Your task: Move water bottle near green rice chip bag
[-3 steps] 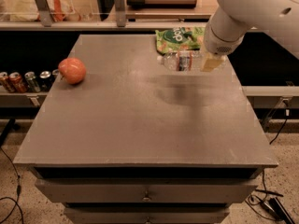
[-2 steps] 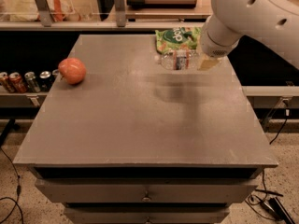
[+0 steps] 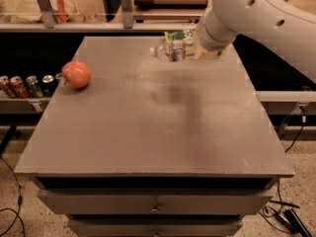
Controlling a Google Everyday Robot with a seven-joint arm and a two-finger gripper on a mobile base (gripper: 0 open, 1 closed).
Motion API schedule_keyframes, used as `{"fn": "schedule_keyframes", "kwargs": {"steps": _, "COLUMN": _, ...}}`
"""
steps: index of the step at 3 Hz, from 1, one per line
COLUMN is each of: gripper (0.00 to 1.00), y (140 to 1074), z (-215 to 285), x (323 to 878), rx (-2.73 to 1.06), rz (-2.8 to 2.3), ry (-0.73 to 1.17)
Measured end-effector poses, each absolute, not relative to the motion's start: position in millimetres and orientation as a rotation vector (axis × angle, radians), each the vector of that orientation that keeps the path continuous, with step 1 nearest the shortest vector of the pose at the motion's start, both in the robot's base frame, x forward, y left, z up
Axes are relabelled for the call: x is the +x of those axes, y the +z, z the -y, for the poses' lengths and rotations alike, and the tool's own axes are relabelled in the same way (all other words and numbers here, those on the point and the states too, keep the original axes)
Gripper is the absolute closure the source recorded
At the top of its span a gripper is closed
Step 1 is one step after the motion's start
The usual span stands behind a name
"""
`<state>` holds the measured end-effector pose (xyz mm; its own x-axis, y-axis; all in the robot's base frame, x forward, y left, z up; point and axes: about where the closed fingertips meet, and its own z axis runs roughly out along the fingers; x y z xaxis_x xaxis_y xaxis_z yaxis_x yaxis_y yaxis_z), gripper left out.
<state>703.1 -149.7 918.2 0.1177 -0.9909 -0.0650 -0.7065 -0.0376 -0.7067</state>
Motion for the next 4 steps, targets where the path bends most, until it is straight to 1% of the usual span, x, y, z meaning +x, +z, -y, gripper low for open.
{"fn": "schedule_keyframes", "kwargs": {"steps": 1, "gripper": 1.00, "y": 915, "z": 137, "x": 724, "rx": -1.868, "rz": -1.595, "ry": -0.602}}
{"fn": "schedule_keyframes", "kwargs": {"steps": 2, "gripper": 1.00, "y": 903, "z": 135, "x": 746, "rx": -1.924, "rz": -1.609, "ry": -0.617}}
{"fn": "schedule_keyframes", "kwargs": {"steps": 4, "gripper": 1.00, "y": 885, "z": 158, "x": 783, "rx": -1.919, "rz": -1.707, "ry": -0.622}}
